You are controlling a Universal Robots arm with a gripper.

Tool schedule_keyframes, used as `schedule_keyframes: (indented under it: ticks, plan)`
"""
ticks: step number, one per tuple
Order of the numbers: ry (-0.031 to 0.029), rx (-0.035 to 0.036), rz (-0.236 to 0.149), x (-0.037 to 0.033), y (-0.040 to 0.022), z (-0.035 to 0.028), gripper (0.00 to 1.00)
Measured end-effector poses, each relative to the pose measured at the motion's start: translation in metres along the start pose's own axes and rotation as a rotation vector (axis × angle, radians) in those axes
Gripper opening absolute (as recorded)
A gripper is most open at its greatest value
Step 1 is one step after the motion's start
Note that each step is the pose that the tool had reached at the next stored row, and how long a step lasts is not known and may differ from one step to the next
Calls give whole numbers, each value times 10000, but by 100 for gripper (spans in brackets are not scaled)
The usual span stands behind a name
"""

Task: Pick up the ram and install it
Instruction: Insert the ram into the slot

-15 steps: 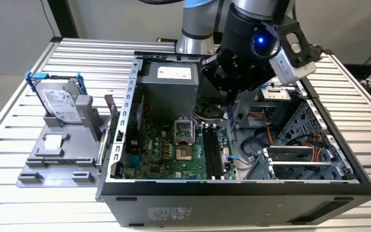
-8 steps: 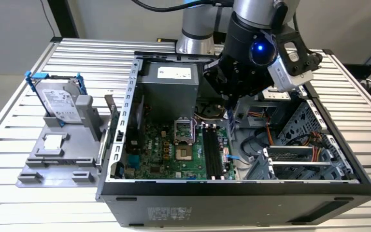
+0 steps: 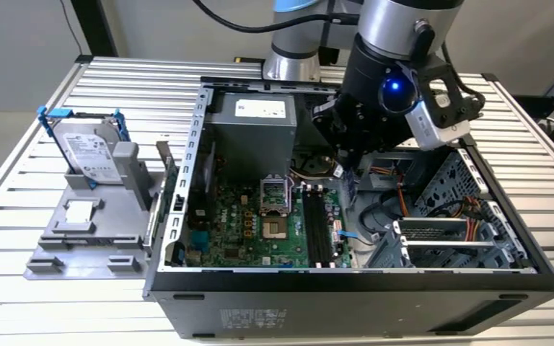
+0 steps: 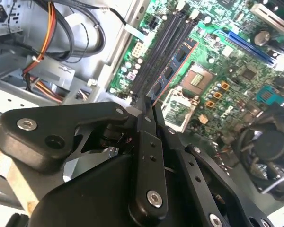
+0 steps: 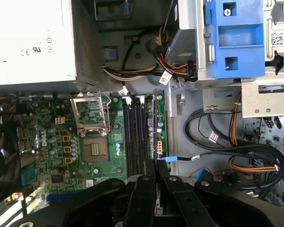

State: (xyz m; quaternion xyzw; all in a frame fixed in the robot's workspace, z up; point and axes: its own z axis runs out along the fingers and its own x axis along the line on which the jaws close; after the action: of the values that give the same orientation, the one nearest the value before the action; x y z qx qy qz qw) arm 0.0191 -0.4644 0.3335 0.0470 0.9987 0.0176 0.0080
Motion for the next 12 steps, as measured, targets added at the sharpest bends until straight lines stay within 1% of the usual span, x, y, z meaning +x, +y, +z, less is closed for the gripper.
schedule_keyframes:
  ticks: [3,10,12]
  plan:
    - [-3,1,104,-8,-1,55,0]
    - [-4,3,102,-8,-9,182,0]
    - [-1,3,12,-14,-11,217,0]
